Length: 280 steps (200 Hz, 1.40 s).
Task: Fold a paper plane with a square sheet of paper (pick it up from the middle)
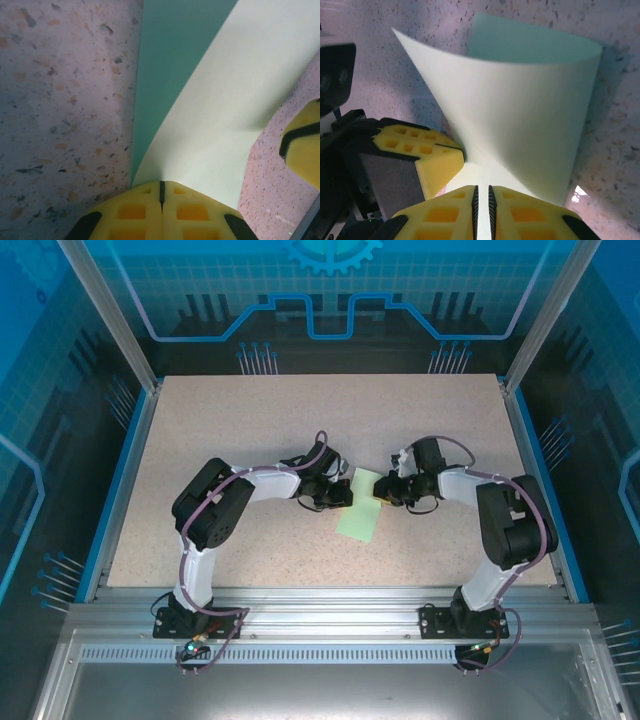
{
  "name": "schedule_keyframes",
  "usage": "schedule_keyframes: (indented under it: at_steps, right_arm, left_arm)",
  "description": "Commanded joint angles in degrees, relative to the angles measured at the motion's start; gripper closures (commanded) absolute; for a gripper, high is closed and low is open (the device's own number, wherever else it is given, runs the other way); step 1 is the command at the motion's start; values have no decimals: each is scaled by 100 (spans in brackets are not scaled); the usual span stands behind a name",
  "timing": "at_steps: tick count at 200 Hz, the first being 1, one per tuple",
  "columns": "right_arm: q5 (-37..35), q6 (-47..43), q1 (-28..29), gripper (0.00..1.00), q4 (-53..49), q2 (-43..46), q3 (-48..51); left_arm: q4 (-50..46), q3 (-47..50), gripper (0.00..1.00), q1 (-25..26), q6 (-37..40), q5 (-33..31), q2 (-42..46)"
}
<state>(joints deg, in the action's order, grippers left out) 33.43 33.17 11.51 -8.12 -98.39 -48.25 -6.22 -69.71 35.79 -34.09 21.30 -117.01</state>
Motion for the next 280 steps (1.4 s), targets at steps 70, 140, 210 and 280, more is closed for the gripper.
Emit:
schedule_keyframes:
  at_steps: [70, 140, 210, 280]
  right_arm:
    - [-30, -26, -283, 84, -64, -323, 38]
    - [35, -182, -367, 84, -438, -388, -622]
    - [-227, -50, -415, 84, -322, -1027, -598]
    - [19, -84, -529, 83, -548, -734, -1024]
  left_arm:
    - [-587, 39, 100, 57, 130, -218, -313]
    - [-573, 45, 100, 57, 113, -197, -318]
    - [-626, 42, 100, 55, 148, -205, -304]
    - [-644, 11, 100, 59, 156, -205, -318]
